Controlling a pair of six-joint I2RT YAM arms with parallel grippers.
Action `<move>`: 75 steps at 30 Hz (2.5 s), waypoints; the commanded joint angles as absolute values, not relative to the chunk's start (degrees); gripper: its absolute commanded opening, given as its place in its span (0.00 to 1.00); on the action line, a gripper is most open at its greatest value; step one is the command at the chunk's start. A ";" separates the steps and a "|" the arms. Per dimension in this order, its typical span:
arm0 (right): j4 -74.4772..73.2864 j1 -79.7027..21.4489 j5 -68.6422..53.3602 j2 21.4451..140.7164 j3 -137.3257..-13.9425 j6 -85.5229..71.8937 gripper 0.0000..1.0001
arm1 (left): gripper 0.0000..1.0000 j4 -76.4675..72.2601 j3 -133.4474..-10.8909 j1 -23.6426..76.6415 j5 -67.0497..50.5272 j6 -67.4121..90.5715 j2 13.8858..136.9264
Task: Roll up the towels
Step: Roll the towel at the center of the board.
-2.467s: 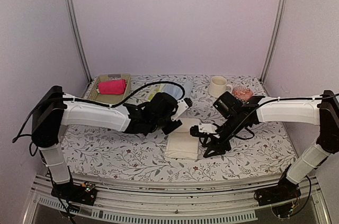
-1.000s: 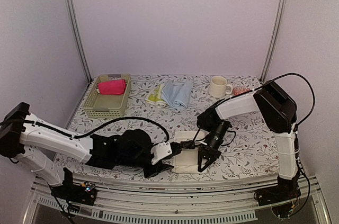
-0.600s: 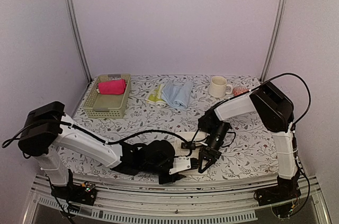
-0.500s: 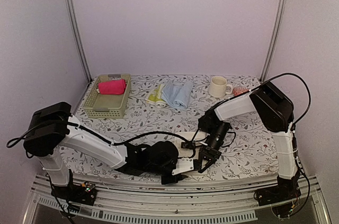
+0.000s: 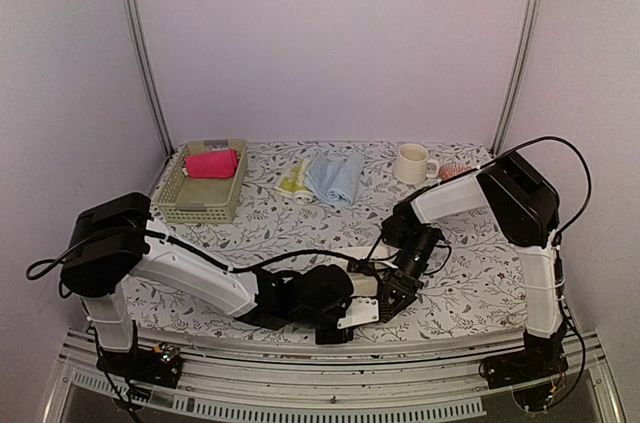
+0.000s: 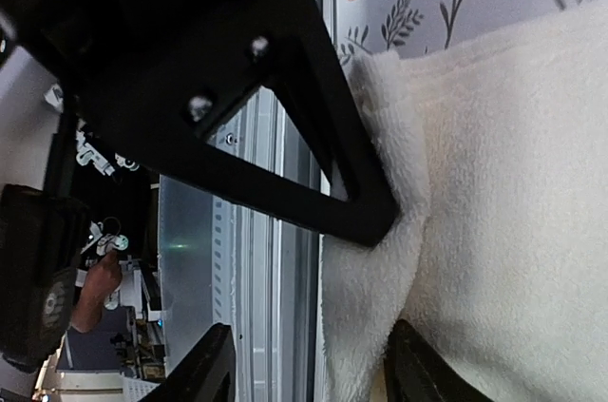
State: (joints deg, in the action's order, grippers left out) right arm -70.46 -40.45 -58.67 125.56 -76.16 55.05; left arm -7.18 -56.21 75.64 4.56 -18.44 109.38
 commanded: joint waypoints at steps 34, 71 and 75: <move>-39.53 -29.07 -41.74 73.28 -54.12 45.52 0.60 | 0.00 15.99 -75.84 59.36 -38.65 2.36 121.83; -22.94 -57.59 -12.72 95.87 -47.94 47.87 0.13 | 0.25 2.50 -66.27 50.28 -44.14 18.72 115.33; -37.46 -57.13 -25.07 96.51 -55.55 46.98 0.10 | 0.34 -0.62 -56.05 50.21 -31.20 17.11 100.50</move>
